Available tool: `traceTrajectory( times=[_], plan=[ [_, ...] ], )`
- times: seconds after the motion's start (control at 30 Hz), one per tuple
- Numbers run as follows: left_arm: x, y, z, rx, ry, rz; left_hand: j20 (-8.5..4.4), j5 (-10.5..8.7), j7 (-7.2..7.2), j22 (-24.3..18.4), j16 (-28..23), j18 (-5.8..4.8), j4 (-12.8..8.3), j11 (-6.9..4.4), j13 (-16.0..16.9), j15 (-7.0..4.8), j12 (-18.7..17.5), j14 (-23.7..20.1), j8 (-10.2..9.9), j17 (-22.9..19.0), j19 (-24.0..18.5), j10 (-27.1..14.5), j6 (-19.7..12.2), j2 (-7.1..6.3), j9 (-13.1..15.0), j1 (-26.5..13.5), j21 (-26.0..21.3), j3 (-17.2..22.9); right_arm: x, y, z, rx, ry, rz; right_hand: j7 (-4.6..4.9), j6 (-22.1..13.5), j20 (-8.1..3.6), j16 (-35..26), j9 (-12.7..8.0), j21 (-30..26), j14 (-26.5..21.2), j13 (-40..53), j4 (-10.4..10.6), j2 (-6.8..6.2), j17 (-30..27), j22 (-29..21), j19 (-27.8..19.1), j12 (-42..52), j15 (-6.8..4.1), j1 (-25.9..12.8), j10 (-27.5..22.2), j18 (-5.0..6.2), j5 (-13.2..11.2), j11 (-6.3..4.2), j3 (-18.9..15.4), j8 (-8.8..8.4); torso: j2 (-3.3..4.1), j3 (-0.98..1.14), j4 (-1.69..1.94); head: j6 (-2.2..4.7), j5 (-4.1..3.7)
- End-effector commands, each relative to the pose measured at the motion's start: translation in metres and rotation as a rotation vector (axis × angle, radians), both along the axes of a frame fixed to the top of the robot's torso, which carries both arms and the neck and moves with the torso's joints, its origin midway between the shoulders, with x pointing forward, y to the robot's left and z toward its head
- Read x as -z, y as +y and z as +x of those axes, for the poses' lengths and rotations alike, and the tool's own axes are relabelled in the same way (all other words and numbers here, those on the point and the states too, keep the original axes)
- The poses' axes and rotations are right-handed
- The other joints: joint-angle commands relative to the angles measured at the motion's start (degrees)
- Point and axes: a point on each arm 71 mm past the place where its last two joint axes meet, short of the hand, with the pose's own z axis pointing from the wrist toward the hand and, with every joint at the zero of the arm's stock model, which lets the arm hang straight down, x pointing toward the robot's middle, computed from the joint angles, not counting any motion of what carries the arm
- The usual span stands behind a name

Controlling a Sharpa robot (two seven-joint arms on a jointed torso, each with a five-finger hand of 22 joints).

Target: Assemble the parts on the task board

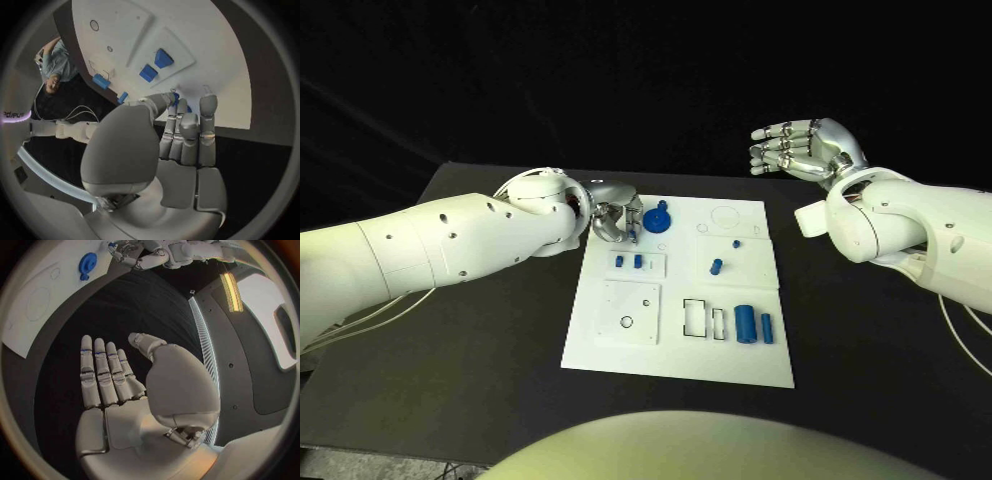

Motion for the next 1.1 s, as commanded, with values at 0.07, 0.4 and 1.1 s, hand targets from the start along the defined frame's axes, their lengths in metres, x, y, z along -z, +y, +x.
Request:
traceTrajectory(
  times=[0.07, 0.4, 1.1],
  plan=[
    [0.0015, -0.0031, -0.0022, 0.019, 0.025, -0.001, 0.12, -0.13, -0.06, -0.1, 0.3, -0.39, -0.4, -0.15, 0.1, 0.06, -0.2, 0.3, -0.2, 0.0, 0.1, 0.4, 0.3, 0.11, 0.1, -0.7, -0.1, 0.0, 0.0001, 0.0006, -0.0001, -0.01, 0.002, 0.003, 2.9, 0.4, 0.17, -0.3, -0.1, -0.4, 0.3, 0.0, 0.1, 0.17, -0.1, -0.1, 0.4, -0.2, -0.08, -0.4, 0.5, 0.5, 0.2, 0.08, -0.3, -0.37, 0.01, -0.02, -0.05, 0.0, 0.03],
    [0.0046, -0.0054, -0.0029, 0.025, 0.033, 0.002, 0.12, -0.14, -0.07, -0.1, 0.2, -0.37, -0.4, -0.15, 0.1, 0.06, -0.2, 0.2, -0.2, -0.2, 0.0, 0.4, 0.3, 0.15, 0.1, -0.7, -0.1, 0.0, 0.0001, 0.0005, -0.0003, -0.01, 0.003, 0.003, 2.9, 0.4, 0.17, -0.3, -0.1, -0.4, 0.3, 0.0, 0.1, 0.17, -0.1, -0.1, 0.4, -0.2, -0.08, -0.4, 0.5, 0.5, 0.2, 0.08, -0.3, -0.37, -0.01, 0.0, -0.06, 0.0, -0.02],
    [0.0107, -0.0035, -0.0042, 0.027, 0.056, 0.033, 0.12, -0.21, -0.1, -0.1, 0.3, -0.35, -0.7, -0.22, 0.2, 0.03, -0.3, 0.2, -0.3, -0.2, -0.1, 0.8, 0.7, 0.38, 0.3, -0.6, -0.1, 0.1, 0.0, -0.0004, -0.0007, -0.009, 0.003, 0.004, 2.9, 0.4, 0.17, -0.3, -0.1, -0.4, 0.3, 0.0, 0.1, 0.17, -0.1, -0.1, 0.4, -0.2, -0.08, -0.4, 0.5, 0.5, 0.2, 0.08, -0.3, -0.37, 0.04, -0.04, 0.02, 0.0, -0.11]
  ],
)
